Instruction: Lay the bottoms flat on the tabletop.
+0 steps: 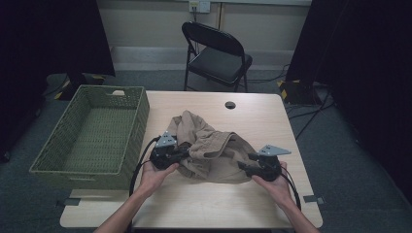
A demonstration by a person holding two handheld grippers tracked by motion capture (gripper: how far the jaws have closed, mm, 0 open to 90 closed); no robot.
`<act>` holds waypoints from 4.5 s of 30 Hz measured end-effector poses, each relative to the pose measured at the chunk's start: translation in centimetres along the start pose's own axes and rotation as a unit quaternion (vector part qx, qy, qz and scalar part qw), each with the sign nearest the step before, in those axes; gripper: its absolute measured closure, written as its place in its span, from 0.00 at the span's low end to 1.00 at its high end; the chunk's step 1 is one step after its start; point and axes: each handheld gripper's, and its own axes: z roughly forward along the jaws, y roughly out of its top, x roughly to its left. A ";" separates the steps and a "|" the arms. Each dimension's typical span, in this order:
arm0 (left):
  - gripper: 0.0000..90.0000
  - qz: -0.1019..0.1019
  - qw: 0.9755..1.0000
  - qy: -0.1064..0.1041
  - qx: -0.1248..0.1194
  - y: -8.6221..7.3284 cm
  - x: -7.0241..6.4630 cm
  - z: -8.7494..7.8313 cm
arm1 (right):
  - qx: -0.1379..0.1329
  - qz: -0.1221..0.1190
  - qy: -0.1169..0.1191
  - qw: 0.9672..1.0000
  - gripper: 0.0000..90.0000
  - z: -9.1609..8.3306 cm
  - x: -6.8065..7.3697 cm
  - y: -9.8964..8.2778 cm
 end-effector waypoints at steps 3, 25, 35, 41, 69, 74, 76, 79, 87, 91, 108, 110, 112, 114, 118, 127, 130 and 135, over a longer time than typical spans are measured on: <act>0.91 0.004 1.000 -0.003 -0.009 0.3 -0.3 -0.4 | -0.009 -0.004 0.022 1.000 0.62 1.1 0.8 1.1; 0.42 0.084 0.995 -0.045 -0.026 3.7 -3.6 1.3 | -0.020 -0.016 0.065 0.998 0.86 4.2 2.7 3.5; 0.87 0.076 0.997 -0.024 -0.012 3.8 -2.9 2.6 | -0.015 -0.018 0.059 0.998 0.79 3.6 2.4 3.0; 0.88 0.046 0.999 -0.003 -0.010 3.0 -1.4 1.0 | -0.028 0.008 0.010 1.000 0.59 0.6 -0.6 2.3; 0.88 -0.041 0.996 0.040 0.061 -2.4 3.2 1.1 | 0.020 0.085 0.054 0.995 0.82 1.2 -2.0 -2.1; 0.88 -0.041 0.998 0.026 0.045 -2.1 2.9 0.5 | -0.007 0.075 0.020 0.997 0.87 -0.2 -2.7 -1.0; 0.88 -0.039 0.999 0.017 0.032 -1.8 2.5 0.2 | -0.011 0.068 -0.007 0.998 0.87 -0.8 -3.1 -0.6; 0.88 -0.037 0.999 0.011 0.009 -1.3 2.2 -0.3 | -0.031 0.066 -0.050 0.996 0.88 -2.0 -4.0 0.2; 0.85 -0.045 0.999 0.001 -0.028 -0.9 2.2 -0.8 | -0.056 0.073 -0.076 0.993 0.88 -2.8 -5.0 1.0; 0.69 -0.040 0.999 0.004 -0.036 -0.6 1.9 -0.9 | -0.048 0.061 -0.067 0.995 0.88 -2.3 -4.5 1.0; 0.86 -0.039 0.999 0.024 -0.016 -0.7 2.1 1.1 | -0.038 0.045 -0.026 0.998 0.72 -1.0 -3.5 0.7; 0.86 -0.050 0.998 0.018 -0.015 -0.9 2.3 1.0 | -0.033 0.056 -0.015 0.998 0.68 -0.5 -3.7 0.5; 0.86 -0.057 0.998 0.019 -0.019 -0.9 2.5 0.8 | -0.026 0.060 -0.011 0.998 0.64 0.0 -3.8 0.2; 0.87 -0.058 0.998 0.017 -0.017 -1.0 2.6 0.9 | -0.021 0.067 -0.006 0.998 0.62 0.3 -3.8 -0.1; 0.87 -0.064 0.998 0.015 -0.014 -1.3 2.8 0.9 | -0.008 0.071 -0.012 0.997 0.61 0.6 -3.9 -0.7; 0.86 -0.077 0.997 0.010 -0.013 -1.6 3.3 0.8 | 0.011 0.103 -0.009 0.995 0.75 1.2 -4.8 -2.0; 0.86 -0.074 0.997 0.010 -0.016 -1.6 3.3 0.7 | 0.009 0.110 -0.014 0.994 0.84 1.3 -4.9 -1.9; 0.85 -0.070 0.997 0.001 -0.023 -1.5 3.3 0.3 | -0.006 0.109 -0.020 0.994 0.87 0.6 -5.0 -1.2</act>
